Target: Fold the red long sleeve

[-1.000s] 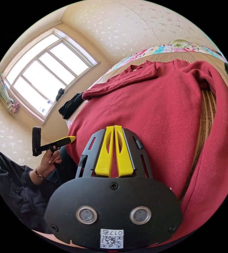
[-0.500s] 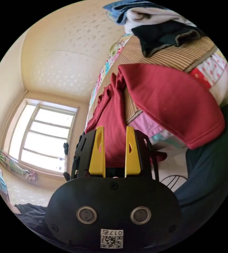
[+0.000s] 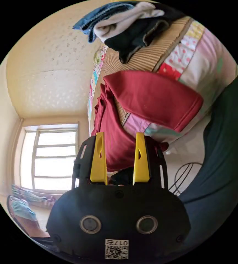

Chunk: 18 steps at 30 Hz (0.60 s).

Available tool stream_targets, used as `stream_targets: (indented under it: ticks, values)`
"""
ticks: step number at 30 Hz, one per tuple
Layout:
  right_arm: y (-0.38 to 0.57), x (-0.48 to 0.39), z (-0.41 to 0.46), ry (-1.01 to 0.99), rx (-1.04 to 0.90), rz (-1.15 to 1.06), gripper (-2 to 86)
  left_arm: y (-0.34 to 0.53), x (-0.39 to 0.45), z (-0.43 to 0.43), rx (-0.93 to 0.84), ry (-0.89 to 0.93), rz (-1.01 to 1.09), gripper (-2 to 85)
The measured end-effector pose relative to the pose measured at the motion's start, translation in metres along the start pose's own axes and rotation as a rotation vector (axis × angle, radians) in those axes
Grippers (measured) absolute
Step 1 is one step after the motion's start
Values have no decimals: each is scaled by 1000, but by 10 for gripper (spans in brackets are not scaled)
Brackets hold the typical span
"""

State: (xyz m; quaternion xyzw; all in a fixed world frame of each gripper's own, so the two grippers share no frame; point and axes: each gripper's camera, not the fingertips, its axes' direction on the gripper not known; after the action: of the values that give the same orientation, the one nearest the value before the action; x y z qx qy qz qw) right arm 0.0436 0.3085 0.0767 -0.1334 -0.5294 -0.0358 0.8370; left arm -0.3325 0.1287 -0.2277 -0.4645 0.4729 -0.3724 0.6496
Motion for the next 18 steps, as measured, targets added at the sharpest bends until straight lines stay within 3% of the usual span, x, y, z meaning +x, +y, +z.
stream_targets:
  ticks: [3, 7, 10, 12, 14, 17, 18]
  values:
    - [-7, 32, 13, -99, 36, 154, 146, 14, -1, 10, 25, 25, 25, 89]
    - [-28, 93, 0, -296, 225, 413, 104, 12, -1, 16, 11, 15, 39, 87]
    - [-38, 78, -11, -197, 234, 419, 49, 16, -9, 17, 36, 44, 0, 83]
    - [-26, 31, -35, -131, 395, 259, 36, 15, -14, 18, 36, 60, -12, 80]
    - [-11, -67, -66, 90, 582, -49, 31, 18, -16, 18, 46, 63, 3, 79]
    - [19, -209, -56, 326, 798, -495, 34, 23, -20, 14, 56, 78, 25, 79]
    - [24, -233, -47, 323, 815, -562, 34, 23, -22, 14, 48, 95, 29, 79]
